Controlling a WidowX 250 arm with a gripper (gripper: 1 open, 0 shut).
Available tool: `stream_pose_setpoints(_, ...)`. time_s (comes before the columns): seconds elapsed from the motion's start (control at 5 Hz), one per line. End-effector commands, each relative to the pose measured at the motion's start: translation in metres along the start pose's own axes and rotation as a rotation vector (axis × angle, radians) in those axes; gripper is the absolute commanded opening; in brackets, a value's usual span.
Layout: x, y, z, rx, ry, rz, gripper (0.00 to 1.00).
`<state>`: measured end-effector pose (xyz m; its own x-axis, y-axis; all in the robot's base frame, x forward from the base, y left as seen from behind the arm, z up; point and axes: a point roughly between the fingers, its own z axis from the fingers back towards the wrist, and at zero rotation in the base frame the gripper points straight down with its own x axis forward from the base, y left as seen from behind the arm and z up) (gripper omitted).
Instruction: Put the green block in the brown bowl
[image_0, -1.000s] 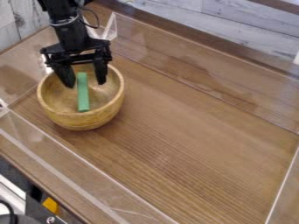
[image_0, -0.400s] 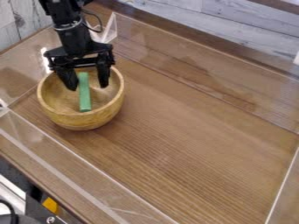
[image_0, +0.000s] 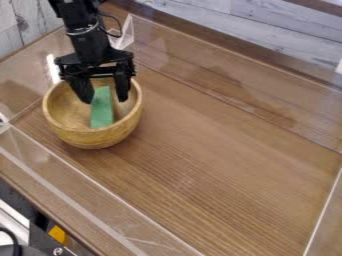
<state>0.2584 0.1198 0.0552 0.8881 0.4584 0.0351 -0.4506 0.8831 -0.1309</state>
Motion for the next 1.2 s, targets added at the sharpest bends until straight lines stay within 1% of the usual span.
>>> stream_pose_setpoints(0.0, 0.004, 0.005, 0.001, 0.0, -0.028, -0.034, 1.0)
stream_pose_setpoints(0.4, 0.016, 0.012, 0.002, -0.007, -0.014, -0.16, 1.0)
stream_pose_setpoints(0.8, 0.019, 0.02, -0.004, -0.01, -0.023, -0.107, 1.0)
stream_pose_setpoints(1.0, 0.014, 0.013, -0.013, -0.01, -0.028, -0.074, 1.0)
